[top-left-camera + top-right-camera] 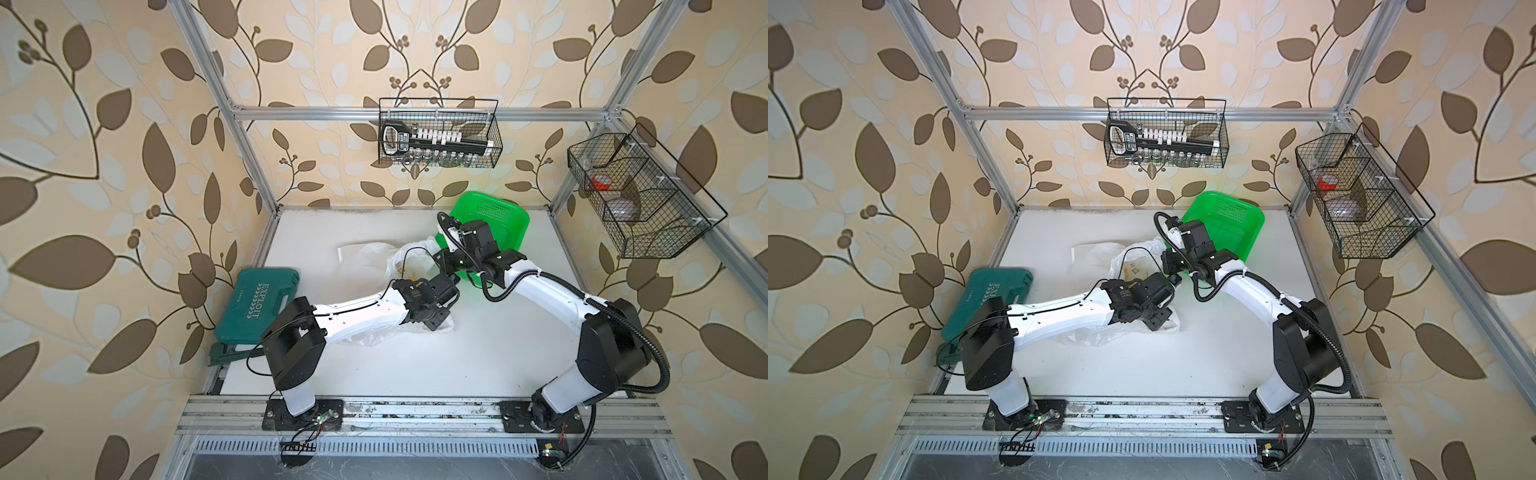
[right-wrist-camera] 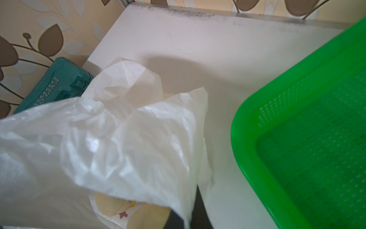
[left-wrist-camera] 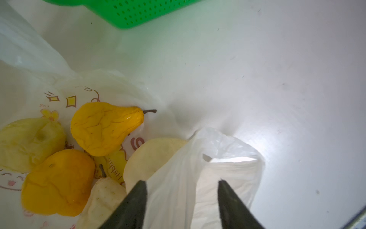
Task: Place the pears into plastic bags & tie knots
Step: Adjust the plastic bag at the center of the board.
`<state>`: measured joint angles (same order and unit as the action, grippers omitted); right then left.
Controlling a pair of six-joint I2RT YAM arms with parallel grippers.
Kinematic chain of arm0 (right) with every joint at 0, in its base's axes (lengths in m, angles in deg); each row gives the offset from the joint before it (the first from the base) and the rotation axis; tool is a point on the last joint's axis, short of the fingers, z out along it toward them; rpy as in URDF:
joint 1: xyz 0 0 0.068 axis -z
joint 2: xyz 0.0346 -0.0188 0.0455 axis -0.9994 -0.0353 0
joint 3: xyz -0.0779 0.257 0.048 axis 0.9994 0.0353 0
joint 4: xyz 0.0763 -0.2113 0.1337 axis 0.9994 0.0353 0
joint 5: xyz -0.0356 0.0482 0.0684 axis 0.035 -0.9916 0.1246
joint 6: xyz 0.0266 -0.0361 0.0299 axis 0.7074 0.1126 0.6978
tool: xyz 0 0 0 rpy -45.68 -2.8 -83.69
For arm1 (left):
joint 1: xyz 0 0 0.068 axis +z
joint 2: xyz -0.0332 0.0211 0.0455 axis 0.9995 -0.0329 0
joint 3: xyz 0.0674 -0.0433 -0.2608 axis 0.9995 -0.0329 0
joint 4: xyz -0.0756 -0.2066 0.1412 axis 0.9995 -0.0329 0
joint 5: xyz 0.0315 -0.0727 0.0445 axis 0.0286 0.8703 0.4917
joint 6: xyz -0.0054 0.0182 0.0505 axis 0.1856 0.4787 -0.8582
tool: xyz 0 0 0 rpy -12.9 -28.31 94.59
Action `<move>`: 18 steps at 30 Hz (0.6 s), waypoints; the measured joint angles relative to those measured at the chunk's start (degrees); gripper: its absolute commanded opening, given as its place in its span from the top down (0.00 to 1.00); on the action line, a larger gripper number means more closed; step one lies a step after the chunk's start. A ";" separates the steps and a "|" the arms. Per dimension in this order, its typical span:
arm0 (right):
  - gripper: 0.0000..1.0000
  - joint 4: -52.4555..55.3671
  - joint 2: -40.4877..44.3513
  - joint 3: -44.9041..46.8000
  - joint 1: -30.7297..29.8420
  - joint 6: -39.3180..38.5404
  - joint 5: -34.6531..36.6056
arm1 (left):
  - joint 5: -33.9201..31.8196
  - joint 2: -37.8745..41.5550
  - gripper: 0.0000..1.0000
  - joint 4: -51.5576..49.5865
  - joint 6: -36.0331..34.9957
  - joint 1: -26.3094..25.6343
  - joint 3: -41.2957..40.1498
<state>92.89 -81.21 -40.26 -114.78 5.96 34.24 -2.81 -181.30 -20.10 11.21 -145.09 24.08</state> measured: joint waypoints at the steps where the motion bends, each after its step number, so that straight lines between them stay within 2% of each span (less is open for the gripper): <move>1: 1.00 0.04 0.00 -0.15 0.15 0.09 -0.07 | -1.05 -1.05 1.00 -0.17 0.07 -0.02 0.31; 4: 1.00 0.76 0.00 -0.96 0.55 0.46 -0.02 | -3.28 -1.29 1.00 -1.16 0.46 -0.02 0.46; 7: 1.00 1.75 0.94 -2.23 1.44 1.81 0.52 | -3.74 3.13 1.00 -1.42 0.94 -0.04 -0.37; 9: 1.00 3.63 3.17 -2.84 2.21 2.69 1.16 | -3.96 10.58 1.00 0.48 1.70 -0.17 -2.34; 11: 1.00 6.56 6.21 -3.76 2.82 3.52 1.86 | -3.65 21.27 1.00 3.65 2.47 0.90 -4.02; 13: 1.00 9.29 9.62 -5.49 2.93 4.52 2.38 | -1.70 32.63 1.00 7.61 3.67 4.66 -4.17; 15: 1.00 11.30 12.61 -7.58 2.78 5.33 2.71 | 0.55 39.69 1.00 10.47 5.09 10.97 -3.23; 18: 1.00 14.25 17.07 -10.47 2.23 6.62 3.10 | 1.49 44.37 1.00 12.55 6.12 18.64 -0.57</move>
<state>107.14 -64.14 -50.73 -112.55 12.58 37.34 -1.32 -136.93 -7.55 17.33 -126.44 23.51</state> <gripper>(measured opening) 0.047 0.046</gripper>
